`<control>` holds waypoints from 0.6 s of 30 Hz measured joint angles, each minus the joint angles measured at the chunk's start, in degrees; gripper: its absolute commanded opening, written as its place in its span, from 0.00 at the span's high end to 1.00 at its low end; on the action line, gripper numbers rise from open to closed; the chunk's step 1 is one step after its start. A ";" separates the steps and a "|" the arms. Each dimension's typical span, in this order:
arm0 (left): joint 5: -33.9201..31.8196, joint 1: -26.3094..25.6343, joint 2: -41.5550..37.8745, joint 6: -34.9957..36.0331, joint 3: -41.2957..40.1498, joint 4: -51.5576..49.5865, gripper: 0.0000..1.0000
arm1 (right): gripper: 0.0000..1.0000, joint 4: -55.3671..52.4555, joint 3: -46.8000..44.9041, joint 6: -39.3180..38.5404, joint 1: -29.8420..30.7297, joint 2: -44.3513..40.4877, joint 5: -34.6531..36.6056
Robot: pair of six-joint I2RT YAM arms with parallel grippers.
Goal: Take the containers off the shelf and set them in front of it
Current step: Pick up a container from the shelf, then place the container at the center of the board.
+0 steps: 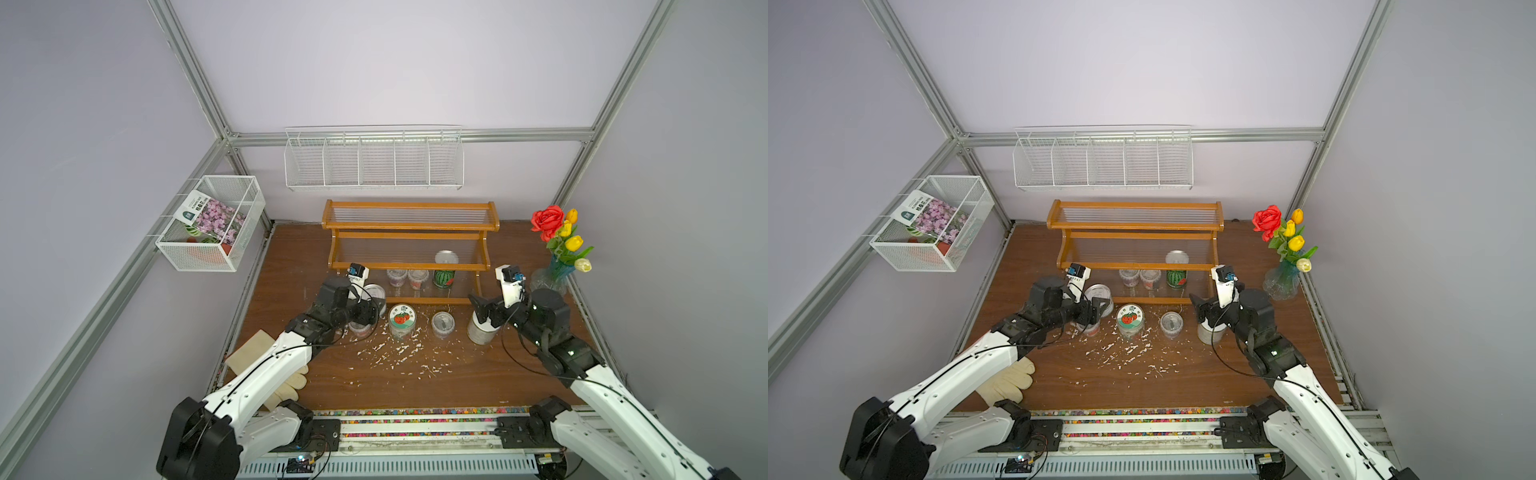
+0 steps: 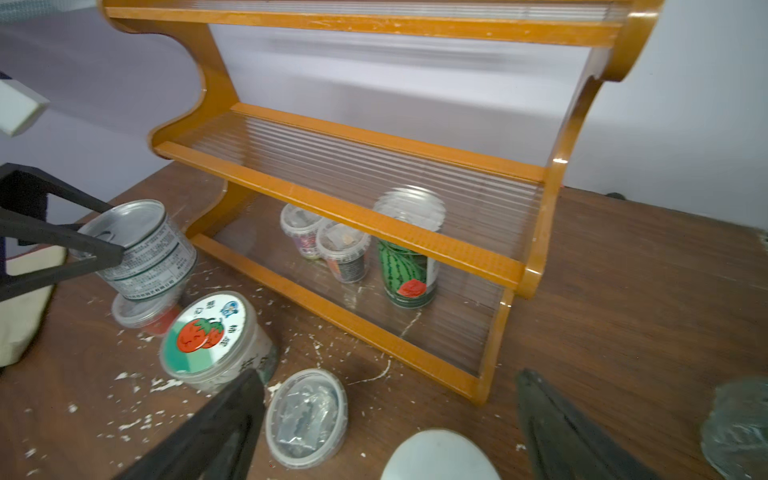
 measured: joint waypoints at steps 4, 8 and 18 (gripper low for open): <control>-4.68 -7.41 -6.62 -5.46 -1.27 -7.13 0.26 | 0.03 0.42 0.00 0.55 0.00 0.26 -4.79; -8.68 -13.92 -10.36 -11.43 -2.38 -13.35 0.26 | 0.03 0.92 0.00 0.79 0.02 0.79 -7.45; -14.08 -16.90 -12.83 -21.24 -8.79 -22.95 0.25 | 0.03 0.94 -0.31 0.07 0.59 1.07 -9.77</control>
